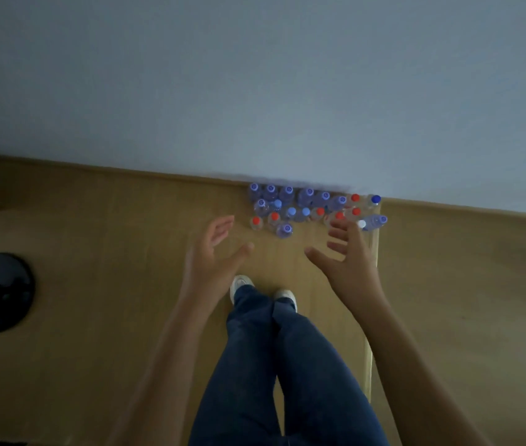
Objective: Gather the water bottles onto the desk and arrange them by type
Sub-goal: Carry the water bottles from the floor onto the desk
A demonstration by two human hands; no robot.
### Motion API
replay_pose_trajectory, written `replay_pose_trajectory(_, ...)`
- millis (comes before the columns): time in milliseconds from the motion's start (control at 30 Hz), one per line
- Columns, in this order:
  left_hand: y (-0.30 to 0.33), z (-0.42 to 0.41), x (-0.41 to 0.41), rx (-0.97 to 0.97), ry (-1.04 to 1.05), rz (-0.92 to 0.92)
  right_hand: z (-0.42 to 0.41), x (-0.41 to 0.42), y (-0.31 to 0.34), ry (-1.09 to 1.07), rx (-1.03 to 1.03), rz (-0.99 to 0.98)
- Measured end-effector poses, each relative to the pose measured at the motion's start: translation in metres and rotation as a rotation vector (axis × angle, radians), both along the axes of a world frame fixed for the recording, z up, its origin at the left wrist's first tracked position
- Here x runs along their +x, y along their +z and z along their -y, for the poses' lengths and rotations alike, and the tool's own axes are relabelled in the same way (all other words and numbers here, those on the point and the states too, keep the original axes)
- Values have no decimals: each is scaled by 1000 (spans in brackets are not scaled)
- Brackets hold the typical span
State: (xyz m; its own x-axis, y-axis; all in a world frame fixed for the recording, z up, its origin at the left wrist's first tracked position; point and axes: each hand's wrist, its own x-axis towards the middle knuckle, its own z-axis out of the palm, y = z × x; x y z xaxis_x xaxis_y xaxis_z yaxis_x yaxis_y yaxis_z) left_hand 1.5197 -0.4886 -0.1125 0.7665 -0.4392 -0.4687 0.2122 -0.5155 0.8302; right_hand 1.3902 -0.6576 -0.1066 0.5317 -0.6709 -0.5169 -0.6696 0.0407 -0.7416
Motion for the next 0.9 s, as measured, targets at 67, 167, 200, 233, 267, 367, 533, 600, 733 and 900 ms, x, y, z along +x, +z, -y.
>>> replay_pose_trajectory(67,-31,2,10,4,11,-17,-2,11,-24,-36,19,-2)
replay_pose_trajectory(167,-88,5,19,-8,47,-29,-1,26,-71,-59,49,-10)
replay_pose_trajectory(200,-109,6,21,-11,57,-32,0,30,-90,-63,51,-16)
replay_pose_trajectory(233,-130,7,22,-9,60,-30,1,33,-109,-67,49,-21)
replay_pose_trajectory(267,-153,9,23,-6,59,-23,2,37,-131,-66,47,-23)
replay_pose_trajectory(367,-229,15,28,-4,50,2,6,44,-205,-78,50,-38)
replay_pose_trajectory(533,-355,25,34,-21,55,57,16,44,-333,-116,8,-55)
replay_pose_trajectory(600,-406,30,35,-23,36,84,21,42,-384,-127,-15,-64)
replay_pose_trajectory(733,-504,36,39,-19,-5,112,26,38,-484,-134,-31,-75)
replay_pose_trajectory(900,-610,44,45,-31,-44,134,29,40,-592,-123,-47,-64)
